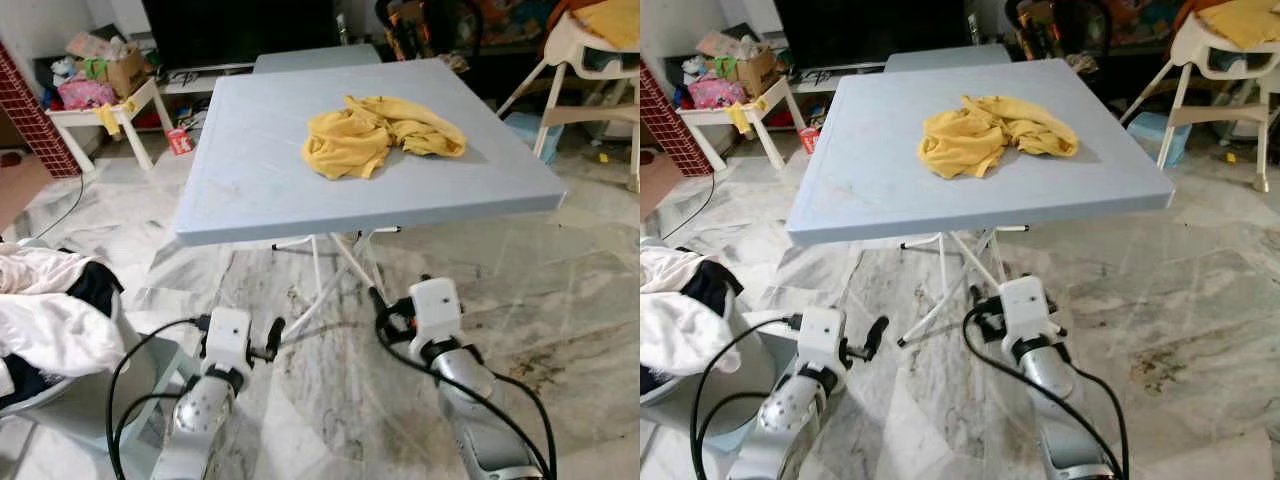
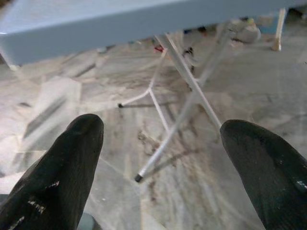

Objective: Hang hanger

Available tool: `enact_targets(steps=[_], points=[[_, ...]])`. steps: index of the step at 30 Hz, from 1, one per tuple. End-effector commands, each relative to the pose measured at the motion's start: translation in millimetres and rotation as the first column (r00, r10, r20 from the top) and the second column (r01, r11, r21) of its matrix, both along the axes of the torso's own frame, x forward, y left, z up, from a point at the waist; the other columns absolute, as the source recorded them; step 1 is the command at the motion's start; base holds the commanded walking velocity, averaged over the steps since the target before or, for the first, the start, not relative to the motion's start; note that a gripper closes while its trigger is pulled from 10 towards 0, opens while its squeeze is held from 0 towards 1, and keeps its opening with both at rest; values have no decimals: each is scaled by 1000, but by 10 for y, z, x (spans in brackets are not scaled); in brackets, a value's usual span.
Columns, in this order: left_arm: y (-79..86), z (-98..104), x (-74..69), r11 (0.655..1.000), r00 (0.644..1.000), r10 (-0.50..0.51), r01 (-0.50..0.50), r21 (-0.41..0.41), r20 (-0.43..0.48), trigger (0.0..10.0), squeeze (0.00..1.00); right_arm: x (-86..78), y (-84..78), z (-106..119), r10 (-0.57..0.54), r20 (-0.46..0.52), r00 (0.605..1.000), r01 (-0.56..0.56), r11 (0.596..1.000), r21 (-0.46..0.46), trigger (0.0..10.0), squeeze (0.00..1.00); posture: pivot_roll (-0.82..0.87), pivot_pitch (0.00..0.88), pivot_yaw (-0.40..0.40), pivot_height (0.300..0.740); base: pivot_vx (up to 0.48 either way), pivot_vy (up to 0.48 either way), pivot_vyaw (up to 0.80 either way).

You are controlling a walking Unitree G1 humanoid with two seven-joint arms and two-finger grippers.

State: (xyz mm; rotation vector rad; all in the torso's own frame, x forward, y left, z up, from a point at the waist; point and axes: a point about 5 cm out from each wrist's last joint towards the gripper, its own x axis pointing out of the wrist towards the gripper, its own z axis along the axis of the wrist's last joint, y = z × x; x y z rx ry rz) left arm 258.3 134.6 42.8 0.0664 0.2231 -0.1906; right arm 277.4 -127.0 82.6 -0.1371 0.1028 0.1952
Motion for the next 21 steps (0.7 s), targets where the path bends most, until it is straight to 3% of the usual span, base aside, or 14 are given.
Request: enact_targets(steps=[1, 7, 15, 21], points=[[155, -24, -12, 999, 999, 36, -35, 32, -11, 10000, 0, 44, 91, 25, 20, 1, 1000, -20, 999, 38, 10000, 0, -65, 3, 64, 740, 0, 446, 0], [182, -35, 7, 999, 999, 42, -42, 33, -7, 10000, 0, 97, -9, 25, -32, 18, 999, 33, 999, -6, 10000, 0, -72, 0, 53, 740, 0, 372, 0], [194, -62, 85, 998, 1000, 10, -11, 61, 17, 10000, 0, 144, -344, 2, -178, 16, 984, 179, 982, -58, 10000, 0, -97, 0, -42, 740, 0, 0, 0], [213, -66, 149, 998, 999, 52, -52, 20, 16, 10000, 0, 211, -360, 5, -160, 23, 987, 161, 984, -72, 10000, 0, -104, 0, -17, 740, 0, 0, 0]])
